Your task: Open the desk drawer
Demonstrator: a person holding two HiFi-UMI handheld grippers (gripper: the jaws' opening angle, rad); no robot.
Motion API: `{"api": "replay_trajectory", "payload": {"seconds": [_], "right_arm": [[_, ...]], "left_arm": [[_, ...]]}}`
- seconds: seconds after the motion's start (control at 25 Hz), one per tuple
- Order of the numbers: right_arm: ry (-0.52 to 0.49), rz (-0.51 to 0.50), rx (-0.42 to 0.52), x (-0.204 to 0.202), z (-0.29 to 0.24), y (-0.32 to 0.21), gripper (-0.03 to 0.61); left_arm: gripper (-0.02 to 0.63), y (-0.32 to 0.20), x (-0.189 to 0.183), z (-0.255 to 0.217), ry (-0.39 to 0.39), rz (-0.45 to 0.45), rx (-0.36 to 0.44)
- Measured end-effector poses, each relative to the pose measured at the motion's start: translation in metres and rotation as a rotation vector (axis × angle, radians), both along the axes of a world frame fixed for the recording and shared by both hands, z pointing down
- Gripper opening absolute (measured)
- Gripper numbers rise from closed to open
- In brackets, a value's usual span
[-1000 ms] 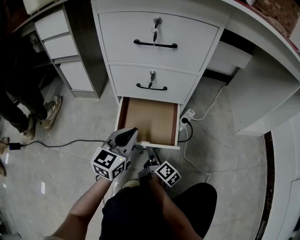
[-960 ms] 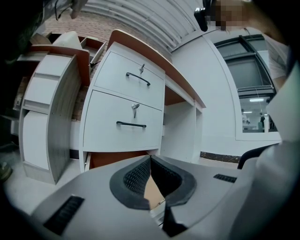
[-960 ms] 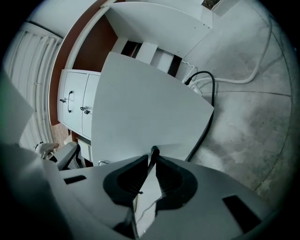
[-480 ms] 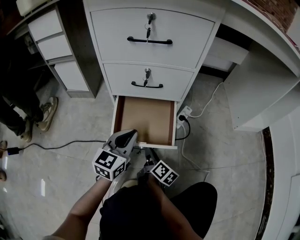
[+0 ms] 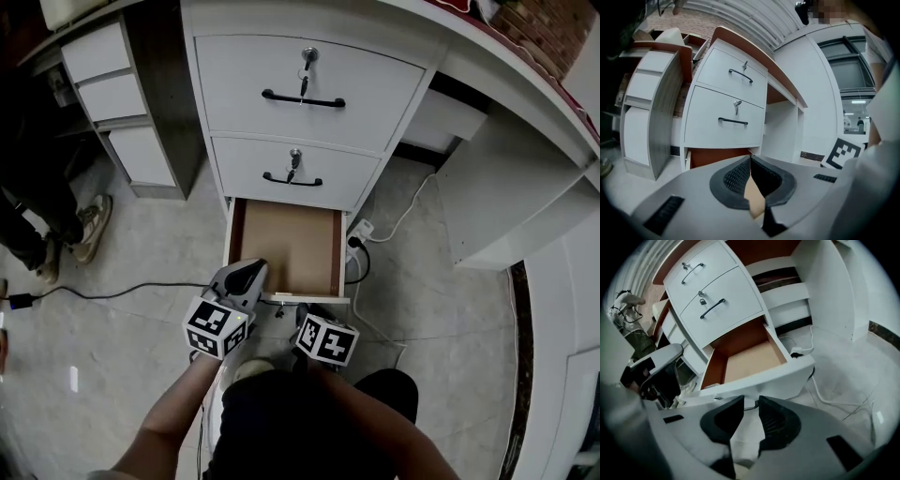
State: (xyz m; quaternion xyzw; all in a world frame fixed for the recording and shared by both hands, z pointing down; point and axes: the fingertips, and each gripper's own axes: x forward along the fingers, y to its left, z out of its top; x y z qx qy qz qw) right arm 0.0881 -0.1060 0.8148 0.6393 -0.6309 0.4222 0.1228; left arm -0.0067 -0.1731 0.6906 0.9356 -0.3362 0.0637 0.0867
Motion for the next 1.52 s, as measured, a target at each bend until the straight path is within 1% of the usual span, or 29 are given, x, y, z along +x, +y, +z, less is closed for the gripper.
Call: {"api": "replay_trajectory", "payload": {"seconds": [0.04, 0.08, 0.12, 0.16, 0.2, 0.24, 0.32, 0.4, 0.44, 0.52, 0.56, 0.64, 0.76, 0.96, 1.12, 1.24, 1.32, 1.44, 1.52], "right_arm": [[0.008, -0.043, -0.036, -0.002, -0.009, 0.001, 0.103], [-0.005, -0.08, -0.07, -0.005, -0.019, 0.002, 0.101], [-0.044, -0.098, -0.096, -0.008, -0.029, 0.002, 0.103], [-0.087, -0.112, -0.105, -0.012, -0.038, 0.001, 0.103], [-0.1, -0.141, -0.088, -0.015, -0.047, -0.001, 0.129], [-0.077, -0.192, -0.049, -0.018, -0.054, -0.002, 0.126], [-0.018, -0.301, 0.051, -0.026, -0.066, -0.006, 0.126], [0.039, -0.368, 0.17, -0.028, -0.079, -0.016, 0.126], [0.077, -0.381, 0.24, -0.025, -0.088, -0.025, 0.122], [0.135, -0.363, 0.356, -0.014, -0.105, -0.041, 0.109], [0.15, -0.342, 0.39, -0.007, -0.111, -0.046, 0.106], [0.177, -0.302, 0.433, 0.008, -0.122, -0.055, 0.106], [0.196, -0.262, 0.483, 0.022, -0.134, -0.068, 0.106], [0.187, -0.197, 0.596, 0.05, -0.155, -0.084, 0.104], [0.208, -0.169, 0.675, 0.062, -0.172, -0.095, 0.104], [0.213, -0.185, 0.705, 0.061, -0.179, -0.099, 0.101], [0.194, -0.193, 0.704, 0.058, -0.183, -0.102, 0.098], [0.114, -0.177, 0.67, 0.051, -0.19, -0.105, 0.098], [0.088, -0.164, 0.639, 0.048, -0.197, -0.106, 0.098]], "left_arm": [[0.012, 0.0, -0.002, -0.002, -0.001, -0.006, 0.004], [0.012, 0.0, -0.005, -0.005, -0.002, -0.013, 0.01], [0.012, -0.002, -0.007, -0.008, -0.002, -0.023, 0.017], [0.012, -0.004, -0.009, -0.011, 0.002, -0.035, 0.023], [0.012, -0.006, -0.01, -0.013, 0.008, -0.046, 0.026], [0.012, -0.006, -0.01, -0.015, 0.015, -0.049, 0.026], [0.012, -0.006, -0.008, -0.017, 0.024, -0.026, 0.021], [0.012, -0.005, -0.005, -0.015, 0.013, 0.016, 0.001], [0.012, -0.004, -0.005, -0.013, 0.008, 0.03, -0.016], [0.011, -0.004, -0.006, -0.011, 0.002, 0.036, -0.05], [0.011, -0.004, -0.007, -0.011, -0.004, 0.032, -0.053], [0.011, -0.003, -0.01, -0.017, -0.016, 0.024, -0.03], [0.011, -0.009, -0.014, -0.027, 0.006, 0.012, -0.009], [0.012, -0.018, -0.001, -0.025, 0.025, 0.005, -0.012], [0.012, -0.03, 0.005, -0.029, 0.027, 0.004, 0.013], [0.012, -0.04, 0.008, -0.034, 0.032, -0.001, 0.011], [0.012, -0.044, 0.011, -0.04, 0.023, 0.004, 0.009], [0.012, -0.041, 0.015, -0.056, -0.008, 0.031, 0.015], [0.012, -0.038, 0.02, -0.068, -0.027, 0.055, 0.022]]}}
